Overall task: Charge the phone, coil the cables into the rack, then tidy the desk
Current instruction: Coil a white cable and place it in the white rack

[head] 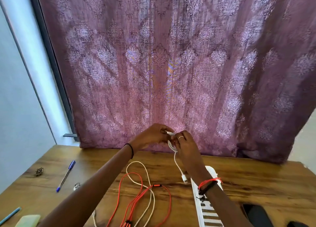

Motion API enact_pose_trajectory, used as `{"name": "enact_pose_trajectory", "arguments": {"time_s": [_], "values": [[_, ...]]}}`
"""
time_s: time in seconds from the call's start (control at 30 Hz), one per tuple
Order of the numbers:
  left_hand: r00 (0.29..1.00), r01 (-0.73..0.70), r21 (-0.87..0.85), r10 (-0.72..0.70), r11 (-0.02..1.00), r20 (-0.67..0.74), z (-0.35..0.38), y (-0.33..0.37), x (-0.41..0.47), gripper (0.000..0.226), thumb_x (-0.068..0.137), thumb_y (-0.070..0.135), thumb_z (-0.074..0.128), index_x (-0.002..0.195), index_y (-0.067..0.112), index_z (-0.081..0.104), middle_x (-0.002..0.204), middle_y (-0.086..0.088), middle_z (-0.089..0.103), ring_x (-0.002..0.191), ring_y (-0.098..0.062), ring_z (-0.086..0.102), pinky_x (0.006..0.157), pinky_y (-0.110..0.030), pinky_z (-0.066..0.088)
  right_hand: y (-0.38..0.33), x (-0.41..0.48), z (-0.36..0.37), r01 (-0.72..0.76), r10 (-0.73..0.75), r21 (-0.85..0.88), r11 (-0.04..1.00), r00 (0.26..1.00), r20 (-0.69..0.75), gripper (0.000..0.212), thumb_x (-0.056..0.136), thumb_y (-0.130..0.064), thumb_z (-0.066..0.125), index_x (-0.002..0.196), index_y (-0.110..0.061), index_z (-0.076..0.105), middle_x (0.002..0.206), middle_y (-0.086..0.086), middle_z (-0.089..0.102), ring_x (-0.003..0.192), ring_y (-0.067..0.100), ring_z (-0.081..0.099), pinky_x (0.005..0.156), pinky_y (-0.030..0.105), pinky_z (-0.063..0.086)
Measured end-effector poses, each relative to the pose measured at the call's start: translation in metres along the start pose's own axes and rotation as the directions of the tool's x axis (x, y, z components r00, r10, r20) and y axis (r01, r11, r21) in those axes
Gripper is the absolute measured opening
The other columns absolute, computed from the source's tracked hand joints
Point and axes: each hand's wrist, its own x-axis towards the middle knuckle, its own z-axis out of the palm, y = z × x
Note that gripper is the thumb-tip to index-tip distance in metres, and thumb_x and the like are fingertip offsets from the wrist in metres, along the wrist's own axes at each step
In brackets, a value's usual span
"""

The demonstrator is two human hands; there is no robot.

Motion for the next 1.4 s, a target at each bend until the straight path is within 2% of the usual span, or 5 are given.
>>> {"name": "enact_pose_trajectory", "arguments": {"time_s": [0.17, 0.6, 0.83, 1.07, 1.4], "values": [[0.999, -0.045, 0.193, 0.048, 0.98, -0.014, 0.002, -0.003, 0.006, 0.027, 0.079, 0.004, 0.07, 0.105, -0.002, 0.068, 0.079, -0.011, 0.067, 0.068, -0.007, 0.057, 0.066, -0.023, 0.047, -0.011, 0.001, -0.019, -0.102, 0.129, 0.249, 0.963, 0.987, -0.094, 0.014, 0.08, 0.009, 0.059, 0.091, 0.003, 0.064, 0.097, 0.015, 0.058, 0.086, 0.027, 0.058, 0.078, 0.016, 0.036], [0.931, -0.18, 0.543, 0.32, 0.82, -0.174, 0.016, -0.015, 0.004, 0.025, 0.086, 0.002, 0.059, 0.109, 0.008, 0.069, 0.1, -0.018, 0.069, 0.091, -0.028, 0.064, 0.075, -0.025, 0.04, 0.023, 0.021, -0.04, -0.375, 0.263, 0.532, 0.759, 0.924, 0.276, 0.017, 0.081, 0.001, 0.065, 0.095, -0.007, 0.072, 0.066, -0.008, 0.062, 0.051, -0.007, 0.054, 0.055, 0.012, 0.041], [0.936, -0.152, 0.118, 0.181, 0.981, -0.303, 0.006, -0.022, 0.005, 0.027, 0.08, -0.003, 0.067, 0.107, -0.003, 0.067, 0.093, -0.01, 0.068, 0.057, 0.016, 0.051, 0.061, -0.004, 0.042, 0.034, 0.027, -0.052, -0.236, 0.235, 0.346, 0.908, 0.971, 0.046, 0.013, 0.079, -0.006, 0.07, 0.091, -0.008, 0.075, 0.089, 0.011, 0.066, 0.073, 0.008, 0.052, 0.062, 0.003, 0.033], [0.932, -0.155, -0.232, 0.065, 0.96, -0.355, 0.021, -0.019, -0.001, 0.037, 0.079, -0.009, 0.065, 0.115, -0.002, 0.059, 0.063, 0.014, 0.068, 0.056, 0.008, 0.061, 0.056, -0.008, 0.049, 0.012, 0.019, -0.04, -0.23, 0.257, 0.246, 0.942, 0.963, -0.081, 0.019, 0.089, -0.006, 0.058, 0.101, 0.0, 0.071, 0.093, 0.024, 0.067, 0.084, 0.035, 0.065, 0.075, 0.034, 0.047], [0.942, -0.128, -0.358, 0.0, 0.925, -0.337, 0.037, -0.035, -0.005, 0.022, 0.082, -0.001, 0.065, 0.104, -0.001, 0.067, 0.063, 0.009, 0.07, 0.058, 0.002, 0.062, 0.055, -0.012, 0.048, -0.007, 0.009, -0.022, -0.407, 0.435, 0.369, 0.836, 0.9, 0.007, 0.031, 0.091, -0.014, 0.055, 0.119, -0.001, 0.061, 0.115, 0.019, 0.06, 0.108, 0.032, 0.056, 0.089, 0.028, 0.038]]}}
